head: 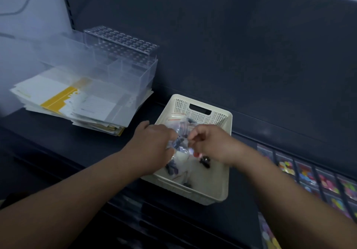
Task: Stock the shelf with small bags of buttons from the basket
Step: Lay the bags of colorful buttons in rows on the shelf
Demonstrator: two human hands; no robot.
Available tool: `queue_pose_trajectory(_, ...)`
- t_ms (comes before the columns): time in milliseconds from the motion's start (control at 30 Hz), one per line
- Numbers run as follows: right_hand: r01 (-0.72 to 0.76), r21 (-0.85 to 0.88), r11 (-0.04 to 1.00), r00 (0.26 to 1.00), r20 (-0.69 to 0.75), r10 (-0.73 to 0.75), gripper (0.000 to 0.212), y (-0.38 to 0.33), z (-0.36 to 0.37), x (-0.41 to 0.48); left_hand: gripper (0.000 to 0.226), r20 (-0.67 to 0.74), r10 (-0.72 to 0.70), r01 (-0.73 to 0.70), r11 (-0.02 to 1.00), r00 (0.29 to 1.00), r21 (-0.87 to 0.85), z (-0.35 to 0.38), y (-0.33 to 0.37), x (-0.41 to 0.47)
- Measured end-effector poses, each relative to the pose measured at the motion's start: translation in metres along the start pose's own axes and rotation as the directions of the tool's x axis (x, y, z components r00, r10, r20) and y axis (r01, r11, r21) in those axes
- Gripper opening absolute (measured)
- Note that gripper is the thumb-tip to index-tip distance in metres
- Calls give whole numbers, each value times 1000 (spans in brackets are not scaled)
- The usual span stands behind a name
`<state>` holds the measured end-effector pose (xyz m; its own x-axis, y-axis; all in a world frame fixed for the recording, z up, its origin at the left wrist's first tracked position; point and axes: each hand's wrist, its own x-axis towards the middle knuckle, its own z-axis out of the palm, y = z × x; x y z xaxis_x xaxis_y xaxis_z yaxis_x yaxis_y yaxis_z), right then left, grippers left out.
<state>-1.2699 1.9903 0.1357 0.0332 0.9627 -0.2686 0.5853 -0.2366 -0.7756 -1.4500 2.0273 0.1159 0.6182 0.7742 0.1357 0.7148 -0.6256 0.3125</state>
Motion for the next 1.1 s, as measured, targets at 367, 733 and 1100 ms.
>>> queue_pose_trajectory(367, 6, 514, 858, 997, -71, 35, 20, -8, -12, -15, 11, 320, -244, 393, 379, 916, -838, -32, 36, 18)
queue_pose_trajectory(733, 131, -751, 647, 978, 205, 40, 57, 17, 35, 24, 18, 283, -432, 401, 210, 856, -892, -35, -8, 39)
queue_pose_trajectory(1100, 123, -714, 689, 987, 163, -7, 64, 2, 33, 29, 18, 213, -434, 367, 310, 875, -877, -34, -20, 48)
